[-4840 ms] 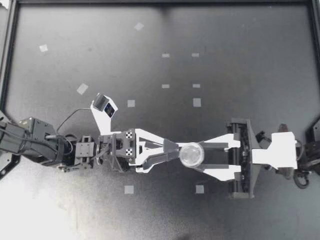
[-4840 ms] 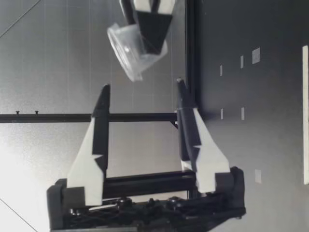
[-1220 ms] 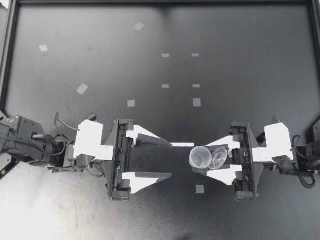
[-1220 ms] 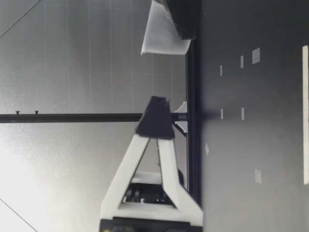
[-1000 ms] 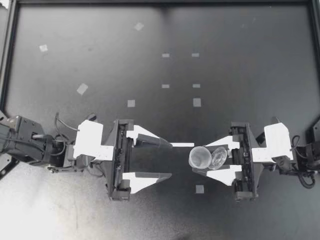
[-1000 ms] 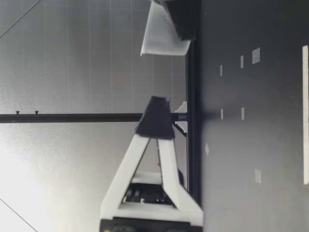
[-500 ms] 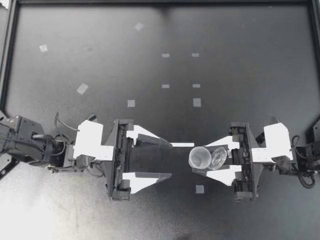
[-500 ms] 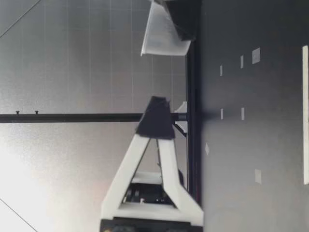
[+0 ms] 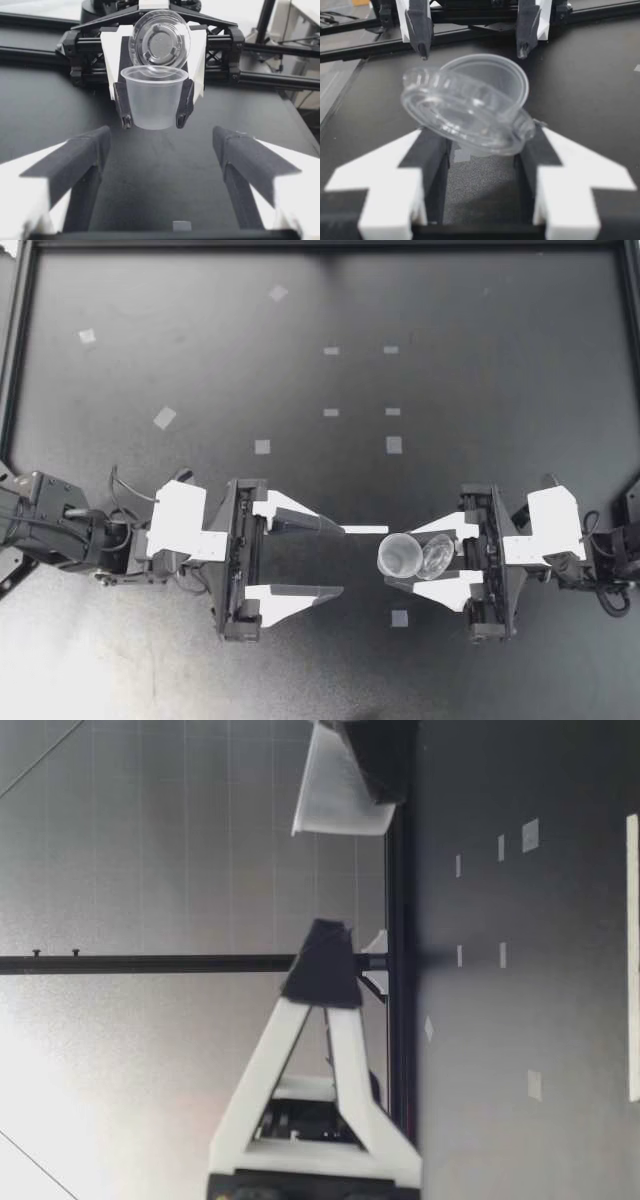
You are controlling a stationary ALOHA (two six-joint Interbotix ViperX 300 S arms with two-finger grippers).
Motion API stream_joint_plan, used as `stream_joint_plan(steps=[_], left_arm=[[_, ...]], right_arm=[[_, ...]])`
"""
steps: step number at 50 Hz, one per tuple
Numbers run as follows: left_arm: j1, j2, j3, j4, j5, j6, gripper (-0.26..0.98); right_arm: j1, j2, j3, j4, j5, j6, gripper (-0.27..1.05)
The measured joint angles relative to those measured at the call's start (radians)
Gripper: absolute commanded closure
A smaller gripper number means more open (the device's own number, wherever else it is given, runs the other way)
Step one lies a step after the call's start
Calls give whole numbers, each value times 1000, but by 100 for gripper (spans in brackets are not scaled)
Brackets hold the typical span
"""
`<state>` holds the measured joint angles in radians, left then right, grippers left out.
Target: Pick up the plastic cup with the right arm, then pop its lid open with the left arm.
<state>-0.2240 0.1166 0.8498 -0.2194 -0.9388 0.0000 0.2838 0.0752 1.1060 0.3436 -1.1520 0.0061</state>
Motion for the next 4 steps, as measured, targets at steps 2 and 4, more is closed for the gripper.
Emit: stream_joint_plan(steps=[2, 4], left_arm=[[0, 0, 0, 0, 0, 0, -1], [0, 0, 0, 2, 0, 0, -1]], right_arm=[[2, 0, 2, 0, 0, -2, 38], [2, 0, 2, 0, 0, 0, 38]])
